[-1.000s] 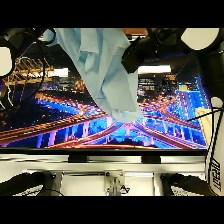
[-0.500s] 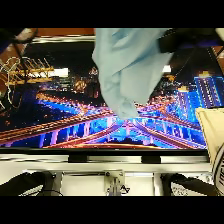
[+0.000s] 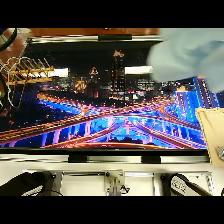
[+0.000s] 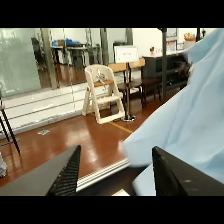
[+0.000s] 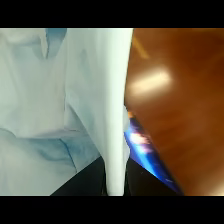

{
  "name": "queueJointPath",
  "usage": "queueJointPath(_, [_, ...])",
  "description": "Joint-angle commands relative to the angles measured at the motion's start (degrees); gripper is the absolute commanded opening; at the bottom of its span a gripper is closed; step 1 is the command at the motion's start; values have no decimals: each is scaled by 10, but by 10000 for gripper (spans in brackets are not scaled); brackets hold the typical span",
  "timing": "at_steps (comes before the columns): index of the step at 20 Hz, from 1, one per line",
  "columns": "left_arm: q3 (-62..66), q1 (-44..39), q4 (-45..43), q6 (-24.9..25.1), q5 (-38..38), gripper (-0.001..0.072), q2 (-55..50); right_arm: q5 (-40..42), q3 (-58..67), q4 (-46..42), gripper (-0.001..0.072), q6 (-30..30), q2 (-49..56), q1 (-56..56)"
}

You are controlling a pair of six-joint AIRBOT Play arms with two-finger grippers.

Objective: Fold the shirts.

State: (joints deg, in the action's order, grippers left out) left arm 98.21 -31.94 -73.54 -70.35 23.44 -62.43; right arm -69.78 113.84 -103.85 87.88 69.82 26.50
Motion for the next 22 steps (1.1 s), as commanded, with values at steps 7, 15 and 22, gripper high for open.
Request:
queueJointPath(7, [0,-2,2,-47,91,550,26,30,0,-19,54,39,-4,264])
queueJointPath(15, [0,-2,72,-61,202,536,41,18,0,-16,55,35,18,358])
queueJointPath(22, [0,-24,76,-61,262,536,41,37,0,-23,54,35,21,394])
